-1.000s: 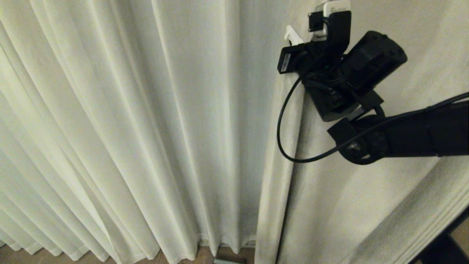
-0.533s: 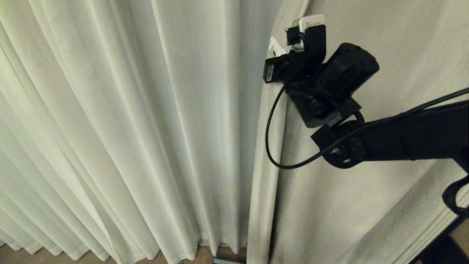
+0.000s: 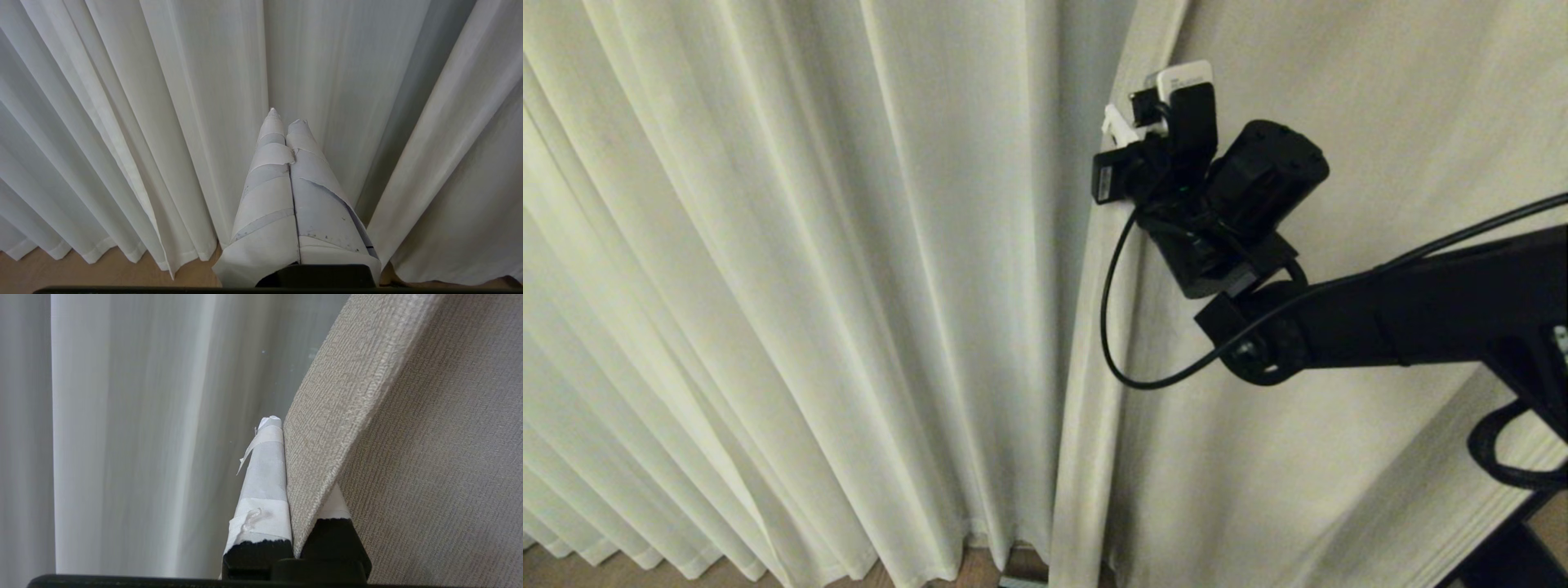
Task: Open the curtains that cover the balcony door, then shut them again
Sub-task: Close the outer curtains on both sides
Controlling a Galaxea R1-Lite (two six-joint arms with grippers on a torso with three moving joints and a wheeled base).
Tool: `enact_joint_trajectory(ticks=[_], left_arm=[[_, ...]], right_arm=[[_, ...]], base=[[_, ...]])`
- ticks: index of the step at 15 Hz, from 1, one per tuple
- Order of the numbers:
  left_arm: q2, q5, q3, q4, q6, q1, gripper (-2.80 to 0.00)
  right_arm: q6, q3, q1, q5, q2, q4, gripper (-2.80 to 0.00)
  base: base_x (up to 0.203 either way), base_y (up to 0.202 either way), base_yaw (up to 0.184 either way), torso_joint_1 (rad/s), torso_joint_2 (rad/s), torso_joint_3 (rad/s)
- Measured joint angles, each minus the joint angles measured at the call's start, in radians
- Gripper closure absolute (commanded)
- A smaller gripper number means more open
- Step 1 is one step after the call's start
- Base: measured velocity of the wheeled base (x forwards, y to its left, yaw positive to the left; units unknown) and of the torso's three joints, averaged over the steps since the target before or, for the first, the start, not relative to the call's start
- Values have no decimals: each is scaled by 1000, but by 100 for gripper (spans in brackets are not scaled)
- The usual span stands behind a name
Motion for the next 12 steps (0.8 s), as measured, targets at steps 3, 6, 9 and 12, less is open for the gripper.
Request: enact_joint_trajectory(ticks=[3,6,9,12], left_arm=[[0,0,0,0,0,0,0],[0,0,0,0,0,0,0],[0,0,0,0,0,0,0],[0,0,0,0,0,0,0]], right_arm=[[0,0,-3,0,-9,7,0],[-1,2,-21,2,-34,20,0],[0,17,-58,1,-85,38,0],[0,55,-106,1,-155,50,0]], base=[[0,0,0,0,0,0],[0,0,0,0,0,0],[0,0,0,0,0,0],[0,0,0,0,0,0]])
